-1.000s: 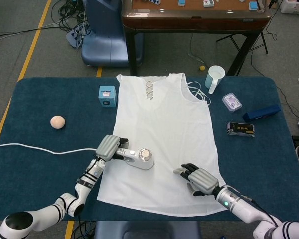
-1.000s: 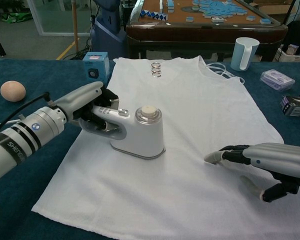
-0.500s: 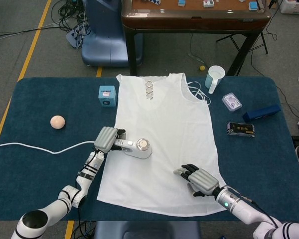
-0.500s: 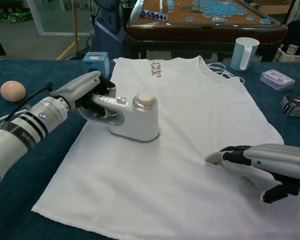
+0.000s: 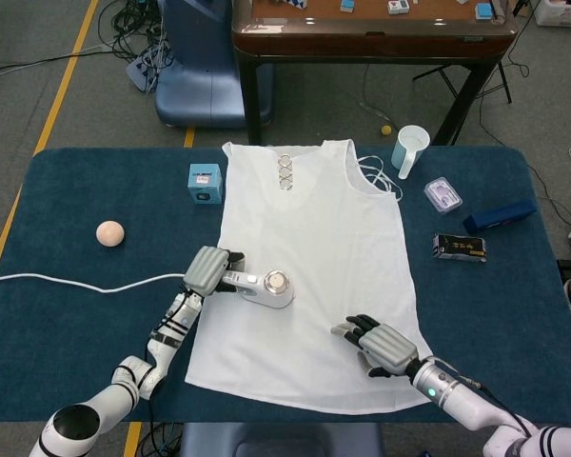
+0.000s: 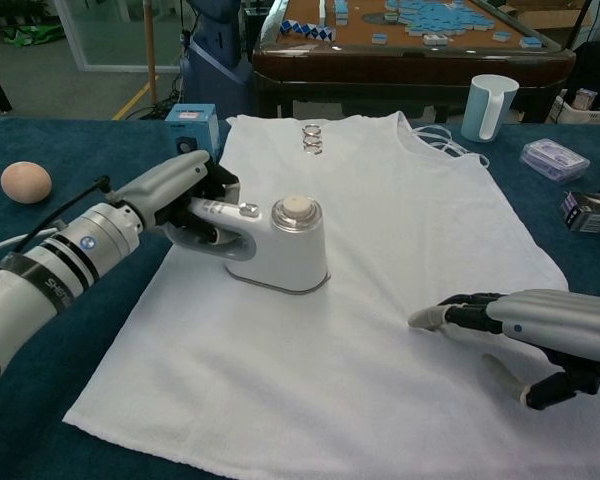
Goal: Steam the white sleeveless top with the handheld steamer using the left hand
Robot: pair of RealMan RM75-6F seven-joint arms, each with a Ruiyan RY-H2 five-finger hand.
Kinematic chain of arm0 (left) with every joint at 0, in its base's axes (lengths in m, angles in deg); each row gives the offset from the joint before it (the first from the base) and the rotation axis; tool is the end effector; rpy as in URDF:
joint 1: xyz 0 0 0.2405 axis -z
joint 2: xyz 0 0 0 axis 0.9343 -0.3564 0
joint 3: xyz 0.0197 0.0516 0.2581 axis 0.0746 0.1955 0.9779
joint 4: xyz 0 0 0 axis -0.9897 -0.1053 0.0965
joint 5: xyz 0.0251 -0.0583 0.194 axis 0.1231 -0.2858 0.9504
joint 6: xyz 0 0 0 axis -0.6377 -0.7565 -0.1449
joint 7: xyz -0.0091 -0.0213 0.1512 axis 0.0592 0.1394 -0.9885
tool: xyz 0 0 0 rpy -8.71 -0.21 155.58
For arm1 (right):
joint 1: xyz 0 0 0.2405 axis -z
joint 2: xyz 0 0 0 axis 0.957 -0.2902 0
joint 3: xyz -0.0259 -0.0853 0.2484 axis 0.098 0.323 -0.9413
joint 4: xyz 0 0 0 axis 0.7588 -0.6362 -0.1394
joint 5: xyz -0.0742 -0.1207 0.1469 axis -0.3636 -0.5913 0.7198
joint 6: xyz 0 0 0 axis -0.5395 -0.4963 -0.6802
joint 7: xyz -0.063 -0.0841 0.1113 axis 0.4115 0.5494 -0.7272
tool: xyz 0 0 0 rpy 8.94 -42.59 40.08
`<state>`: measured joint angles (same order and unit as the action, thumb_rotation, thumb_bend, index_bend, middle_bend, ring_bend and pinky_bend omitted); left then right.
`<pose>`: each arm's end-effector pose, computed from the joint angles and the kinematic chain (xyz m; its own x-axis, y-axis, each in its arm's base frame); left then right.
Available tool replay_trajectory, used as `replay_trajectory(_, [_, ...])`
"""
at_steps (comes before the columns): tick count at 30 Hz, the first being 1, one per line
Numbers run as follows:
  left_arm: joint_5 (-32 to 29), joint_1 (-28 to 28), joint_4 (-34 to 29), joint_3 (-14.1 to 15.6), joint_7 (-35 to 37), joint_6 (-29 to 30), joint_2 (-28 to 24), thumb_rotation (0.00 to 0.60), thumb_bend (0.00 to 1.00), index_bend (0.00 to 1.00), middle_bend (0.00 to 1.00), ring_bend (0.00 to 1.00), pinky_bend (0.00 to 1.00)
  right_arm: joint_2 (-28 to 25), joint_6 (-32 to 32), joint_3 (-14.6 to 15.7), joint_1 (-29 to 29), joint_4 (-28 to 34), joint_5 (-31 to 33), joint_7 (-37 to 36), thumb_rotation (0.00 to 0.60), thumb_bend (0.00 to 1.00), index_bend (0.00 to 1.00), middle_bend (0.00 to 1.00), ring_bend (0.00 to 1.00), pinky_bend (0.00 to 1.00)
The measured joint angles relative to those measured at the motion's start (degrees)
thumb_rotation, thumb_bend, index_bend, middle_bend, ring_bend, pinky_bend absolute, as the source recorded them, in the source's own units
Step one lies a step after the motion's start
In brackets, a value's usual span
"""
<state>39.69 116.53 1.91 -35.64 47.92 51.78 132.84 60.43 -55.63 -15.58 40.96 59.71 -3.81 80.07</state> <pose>-0.1535 0.3925 -0.0950 0.0898 0.1768 0.9801 0.8965 -0.4430 -0.0022 -0.2416 -0.2384 -0.0196 0.4616 -0.5732 0.6771 -0.8496 -0.5052 0.1515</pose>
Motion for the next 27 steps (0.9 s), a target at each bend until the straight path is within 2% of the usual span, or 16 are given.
replay_trajectory(14, [1.9,0.0,-6.3,1.3,-8.4,3.2,1.5,0.6,0.25,0.89,0.79,0.65,0.64,-0.6,-1.3,0.8,0.8,0.7,-0.5,0.4,0.595,0.77,0.0,0.13,0.0,0.02])
replay_trajectory(27, [0.9,-1.9,-5.0,0.9,-5.9,3.5,-2.2,0.6,0.25,0.89,0.79,0.65,0.64,-0.4,-0.7,0.8,0.4,0.6,-0.6,0.2,0.597,0.77,0.0,0.13,0.0,0.02])
